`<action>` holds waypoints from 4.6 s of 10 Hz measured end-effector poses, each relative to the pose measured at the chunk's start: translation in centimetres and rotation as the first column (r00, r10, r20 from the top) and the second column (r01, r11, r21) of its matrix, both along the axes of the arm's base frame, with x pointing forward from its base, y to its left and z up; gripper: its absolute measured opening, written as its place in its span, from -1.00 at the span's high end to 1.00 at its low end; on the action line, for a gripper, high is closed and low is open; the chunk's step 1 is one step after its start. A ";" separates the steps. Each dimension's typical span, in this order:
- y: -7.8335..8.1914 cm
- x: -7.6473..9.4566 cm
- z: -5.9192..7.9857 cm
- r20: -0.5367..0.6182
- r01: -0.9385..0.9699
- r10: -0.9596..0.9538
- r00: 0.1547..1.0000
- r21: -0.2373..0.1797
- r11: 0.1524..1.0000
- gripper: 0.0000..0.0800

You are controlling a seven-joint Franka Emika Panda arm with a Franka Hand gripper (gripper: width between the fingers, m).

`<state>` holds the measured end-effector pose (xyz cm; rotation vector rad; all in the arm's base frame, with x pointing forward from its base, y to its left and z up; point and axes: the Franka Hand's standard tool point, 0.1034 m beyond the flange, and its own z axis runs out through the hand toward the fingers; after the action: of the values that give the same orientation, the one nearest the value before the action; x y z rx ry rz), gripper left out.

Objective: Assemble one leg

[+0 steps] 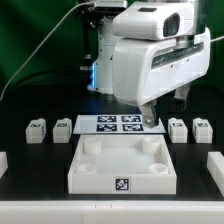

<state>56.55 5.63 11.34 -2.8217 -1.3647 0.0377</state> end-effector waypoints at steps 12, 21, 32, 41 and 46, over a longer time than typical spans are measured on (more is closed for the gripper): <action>-4.4 -10.3 -5.0 0.007 -0.680 0.680 0.733 0.029 0.733 -0.63; -6.1 -13.7 -10.0 -0.011 -0.614 0.616 0.788 0.069 0.787 0.06; -6.1 -13.4 -9.9 -0.002 -0.613 0.614 0.789 0.063 0.788 0.85; 0.4 -7.6 -10.0 0.076 -0.612 0.608 0.791 0.071 0.788 0.85; 0.5 -7.7 -10.0 0.058 -0.585 0.582 0.811 0.083 0.807 0.67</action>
Offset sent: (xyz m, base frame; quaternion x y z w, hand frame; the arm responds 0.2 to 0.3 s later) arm 0.0000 0.0000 0.0000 0.0000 0.0000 -0.0899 0.9960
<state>48.89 6.18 1.30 -2.2161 -2.1209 -0.0673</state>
